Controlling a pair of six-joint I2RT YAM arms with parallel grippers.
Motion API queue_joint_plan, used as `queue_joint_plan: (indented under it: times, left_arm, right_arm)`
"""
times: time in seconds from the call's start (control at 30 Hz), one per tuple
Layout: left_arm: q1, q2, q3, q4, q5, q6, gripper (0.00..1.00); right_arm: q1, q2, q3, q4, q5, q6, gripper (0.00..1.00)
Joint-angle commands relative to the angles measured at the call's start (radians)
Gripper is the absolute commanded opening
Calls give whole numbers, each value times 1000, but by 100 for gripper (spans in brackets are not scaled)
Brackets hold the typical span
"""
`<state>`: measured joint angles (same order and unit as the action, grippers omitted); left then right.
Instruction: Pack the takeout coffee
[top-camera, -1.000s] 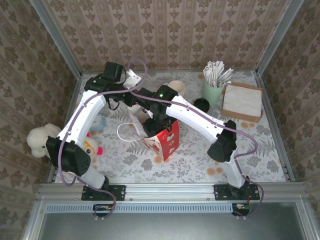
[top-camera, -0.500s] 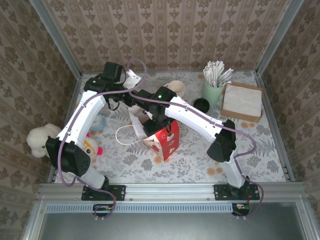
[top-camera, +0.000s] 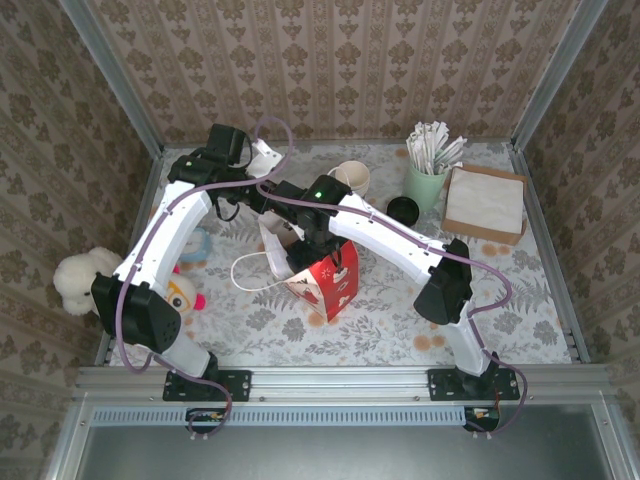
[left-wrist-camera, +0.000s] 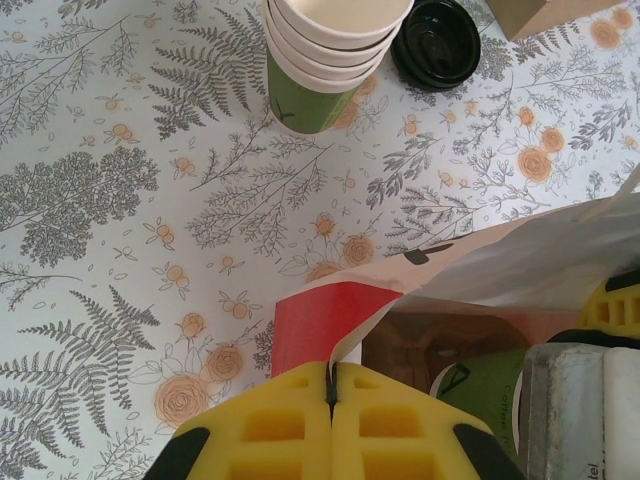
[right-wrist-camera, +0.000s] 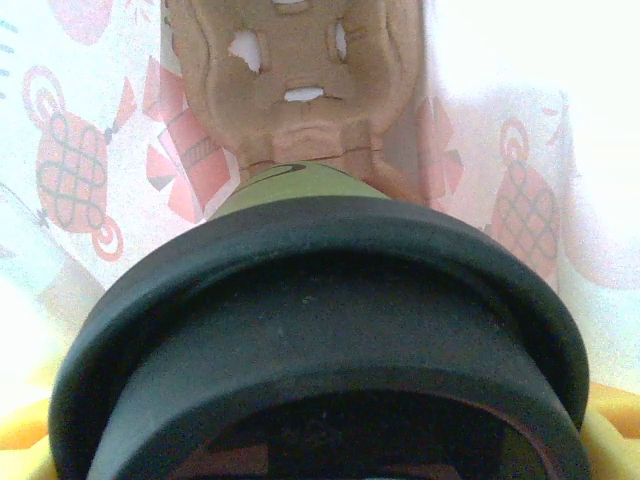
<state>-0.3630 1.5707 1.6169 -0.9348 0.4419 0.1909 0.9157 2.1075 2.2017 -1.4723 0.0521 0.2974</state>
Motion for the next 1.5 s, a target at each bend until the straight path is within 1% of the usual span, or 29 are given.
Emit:
queue_joint_plan:
  times: [0.0,0.37,1.47]
  left_arm:
    - [12,-4,-8,1,-6,-11,0]
    - [13,-4,-12,2,-8,-13,0]
    - [13,12,8,-18,-1,-19,0]
  right_arm:
    - [7,42,-31,-48,44,-22,65]
    - [6,62,-33,-56,63,-17,65]
    - [9,80,-40,-52,68,-27,65]
